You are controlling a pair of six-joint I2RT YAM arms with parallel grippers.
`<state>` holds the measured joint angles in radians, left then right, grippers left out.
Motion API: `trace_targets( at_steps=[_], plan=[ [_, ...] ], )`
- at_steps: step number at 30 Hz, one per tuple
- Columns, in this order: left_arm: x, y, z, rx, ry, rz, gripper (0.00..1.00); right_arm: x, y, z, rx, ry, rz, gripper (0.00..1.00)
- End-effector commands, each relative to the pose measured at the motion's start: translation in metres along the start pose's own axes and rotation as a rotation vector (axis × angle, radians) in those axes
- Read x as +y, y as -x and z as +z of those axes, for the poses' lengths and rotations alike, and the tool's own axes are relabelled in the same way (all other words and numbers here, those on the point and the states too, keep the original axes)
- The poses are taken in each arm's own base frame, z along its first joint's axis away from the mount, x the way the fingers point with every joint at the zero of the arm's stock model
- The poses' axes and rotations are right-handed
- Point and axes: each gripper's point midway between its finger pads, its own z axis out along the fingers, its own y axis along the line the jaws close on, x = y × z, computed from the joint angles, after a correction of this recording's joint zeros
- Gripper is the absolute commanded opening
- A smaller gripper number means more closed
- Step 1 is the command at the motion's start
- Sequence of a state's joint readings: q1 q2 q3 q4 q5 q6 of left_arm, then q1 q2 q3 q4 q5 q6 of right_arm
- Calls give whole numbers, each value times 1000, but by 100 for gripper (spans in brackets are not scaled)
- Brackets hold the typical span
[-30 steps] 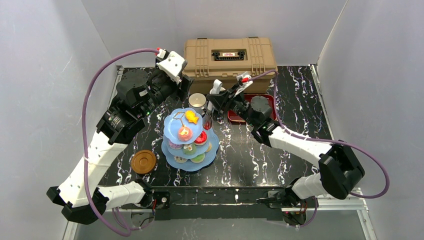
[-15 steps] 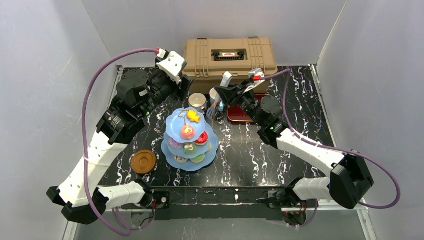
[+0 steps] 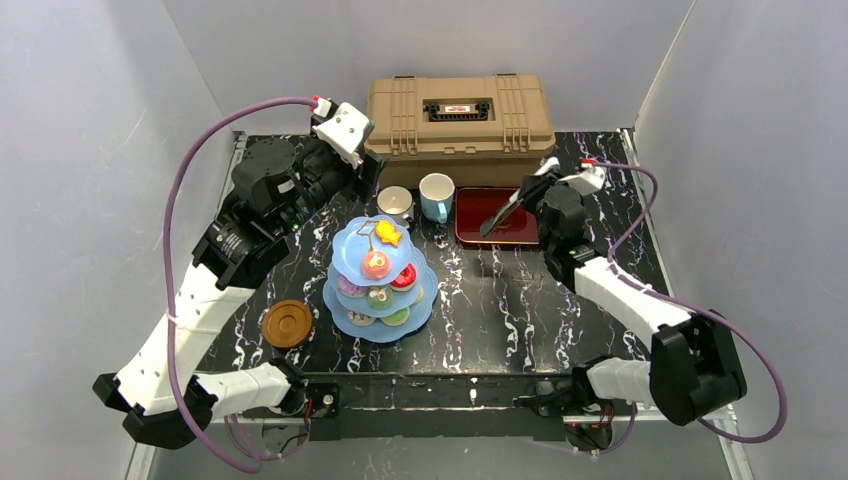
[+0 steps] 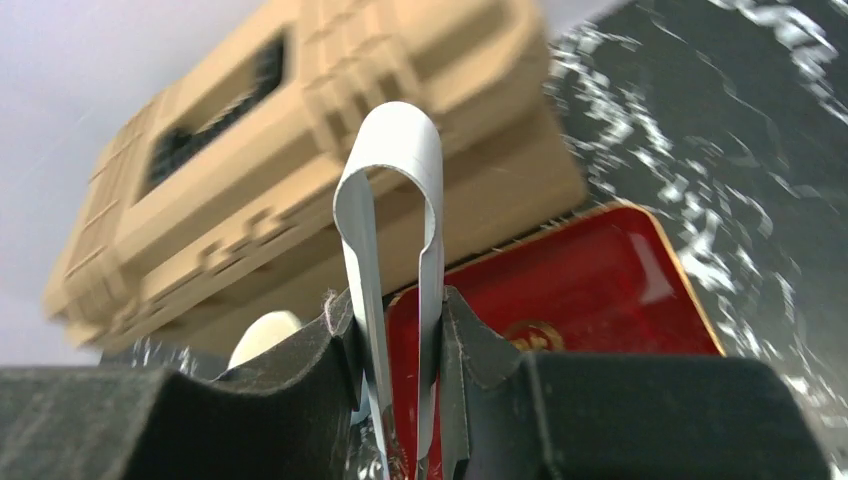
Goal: Serve the afternoon tea
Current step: Place the clamp on the tray.
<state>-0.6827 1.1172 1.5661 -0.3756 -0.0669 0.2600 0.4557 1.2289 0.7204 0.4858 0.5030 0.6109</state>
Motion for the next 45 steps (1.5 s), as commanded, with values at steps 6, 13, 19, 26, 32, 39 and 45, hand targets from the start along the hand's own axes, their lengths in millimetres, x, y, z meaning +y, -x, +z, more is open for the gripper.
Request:
trace_targets(
  at_steps=[6,13,19,26,32,39,45],
  plan=[
    [5,16,-15,-47,7,-10,56,-102,-20,27,-83,-470,454,8],
    [3,14,-21,-31,-3,-12,56,-137,-62,48,-63,-638,592,9],
    [-5,3,-26,15,-46,-10,57,-144,-79,63,-21,-721,588,31],
    [-14,-30,-45,128,-81,-16,61,-149,-94,67,28,-761,581,72],
    [-46,-75,-67,300,-236,-55,68,-134,-89,71,94,-726,549,98],
    [-53,-95,-67,350,-245,-78,68,-103,-64,56,157,-625,497,98],
    [-59,-109,-54,381,-256,-107,68,-54,-35,27,158,-418,356,98]
  ],
)
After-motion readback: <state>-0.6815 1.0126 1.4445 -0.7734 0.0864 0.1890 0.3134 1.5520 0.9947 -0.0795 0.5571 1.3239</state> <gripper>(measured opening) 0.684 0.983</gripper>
